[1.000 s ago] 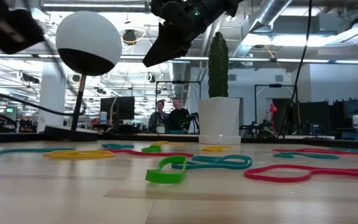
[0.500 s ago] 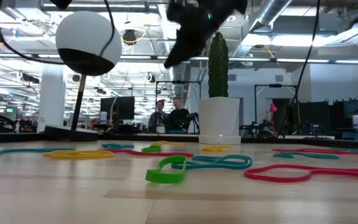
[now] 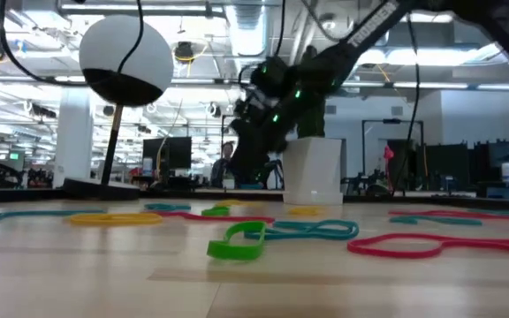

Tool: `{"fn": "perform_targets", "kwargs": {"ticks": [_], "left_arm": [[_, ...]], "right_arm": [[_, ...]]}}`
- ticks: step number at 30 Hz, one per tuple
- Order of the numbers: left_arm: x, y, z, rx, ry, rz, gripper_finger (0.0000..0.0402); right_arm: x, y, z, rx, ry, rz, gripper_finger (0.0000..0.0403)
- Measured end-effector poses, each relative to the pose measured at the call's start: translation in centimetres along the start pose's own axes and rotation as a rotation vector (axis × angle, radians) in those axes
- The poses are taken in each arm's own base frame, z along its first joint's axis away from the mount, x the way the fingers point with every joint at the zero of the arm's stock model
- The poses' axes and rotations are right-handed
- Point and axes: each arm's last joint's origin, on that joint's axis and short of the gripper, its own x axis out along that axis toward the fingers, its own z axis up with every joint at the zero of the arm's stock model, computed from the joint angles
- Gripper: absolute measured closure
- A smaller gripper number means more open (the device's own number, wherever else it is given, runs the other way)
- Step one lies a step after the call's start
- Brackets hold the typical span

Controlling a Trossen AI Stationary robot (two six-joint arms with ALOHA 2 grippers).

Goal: Pick and place rubber bands into bin
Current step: Adjust the flower pot to the right side of the table

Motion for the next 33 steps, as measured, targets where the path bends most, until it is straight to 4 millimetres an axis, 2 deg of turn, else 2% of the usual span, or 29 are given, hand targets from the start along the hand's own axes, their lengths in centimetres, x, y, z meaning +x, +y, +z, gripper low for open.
{"fn": "perform_targets", "kwargs": {"ticks": [2,5,11,18,23,26,33], "left_arm": [[0.0,0.0,-0.1,0.005,0.007,0.000,0.0336],[0.1,0.0,-0.2,0.016,0.022,0.002,0.0336],[0.1,0.0,-0.2,0.010,0.020,0.002,0.0336],[0.1,0.0,-0.2,0.006,0.018,0.003,0.0336],[0.1,0.0,-0.2,0.001,0.017,0.003,0.0336],[0.1,0.0,-0.2,-0.002,0.018,0.003,0.0336],[0.1,0.0,-0.2,0.000,0.019,0.004,0.0336]], "right_arm": [[-0.1,0.1,-0.5,0.001,0.048,-0.001,0.0291],[0.0,0.5,-0.3,0.017,0.054,-0.040,0.0297],[-0.4,1.3,0.0,0.026,0.178,-0.120,0.0300],[-0.5,2.1,0.1,0.084,0.184,-0.115,0.0300],[0.8,2.2,-1.4,0.119,0.255,-0.088,0.0300],[1.4,2.4,-2.0,0.083,0.277,-0.154,0.0300],[1.5,2.6,-2.0,0.091,0.272,-0.176,0.0300]]}}
